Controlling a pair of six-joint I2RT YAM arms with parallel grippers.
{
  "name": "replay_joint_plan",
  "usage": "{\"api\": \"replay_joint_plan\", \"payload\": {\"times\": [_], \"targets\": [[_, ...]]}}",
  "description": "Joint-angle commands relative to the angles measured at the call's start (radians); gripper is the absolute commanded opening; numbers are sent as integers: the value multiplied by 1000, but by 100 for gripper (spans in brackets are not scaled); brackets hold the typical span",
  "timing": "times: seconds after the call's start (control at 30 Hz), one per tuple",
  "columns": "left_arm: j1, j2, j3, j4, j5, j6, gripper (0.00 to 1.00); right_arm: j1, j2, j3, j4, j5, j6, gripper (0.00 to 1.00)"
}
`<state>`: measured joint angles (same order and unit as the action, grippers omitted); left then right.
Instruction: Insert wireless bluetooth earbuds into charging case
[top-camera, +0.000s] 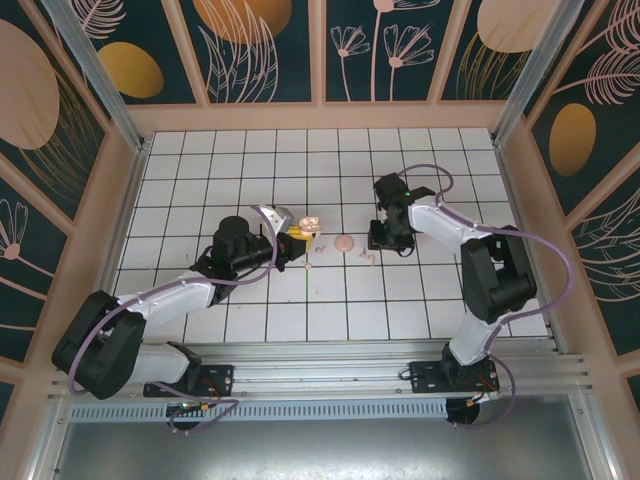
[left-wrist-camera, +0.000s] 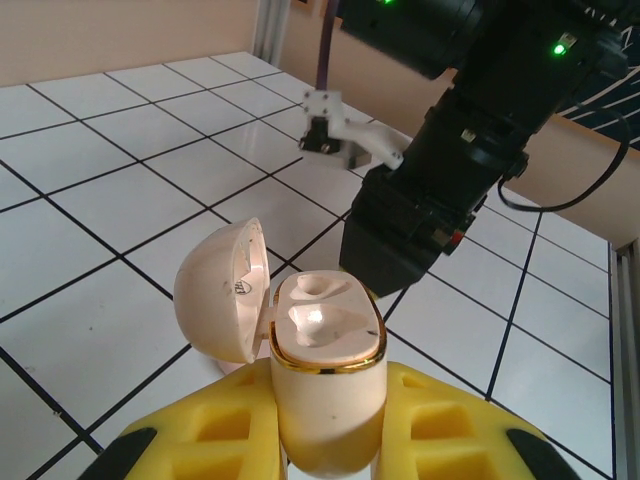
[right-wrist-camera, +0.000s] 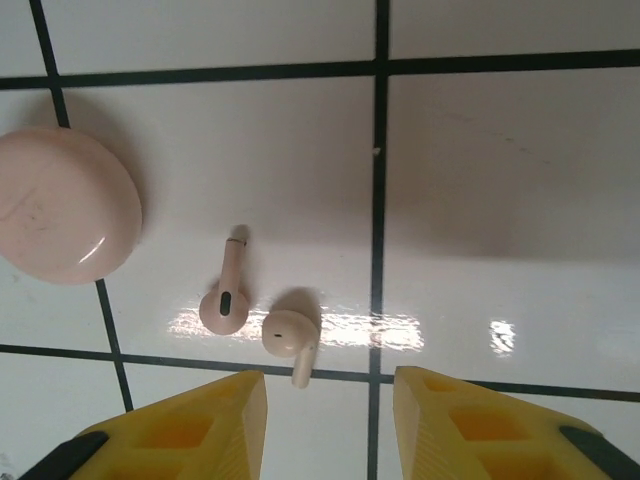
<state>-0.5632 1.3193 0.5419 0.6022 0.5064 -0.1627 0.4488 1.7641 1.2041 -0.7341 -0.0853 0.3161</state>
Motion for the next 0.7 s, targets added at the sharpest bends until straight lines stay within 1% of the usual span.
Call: {"api": "replay_joint_plan", "payload": {"times": [0.0, 0.3, 0.67], "targets": [[-4, 7, 5, 25, -11, 1, 14, 22, 47, 42, -44, 28, -11, 39], [-3, 7, 3, 24, -14, -1, 13, 38, 135, 86, -45, 48, -31, 39], [-3, 4, -7, 22, -22, -1, 13, 47, 169, 94, -33, 26, -32, 38]]}}
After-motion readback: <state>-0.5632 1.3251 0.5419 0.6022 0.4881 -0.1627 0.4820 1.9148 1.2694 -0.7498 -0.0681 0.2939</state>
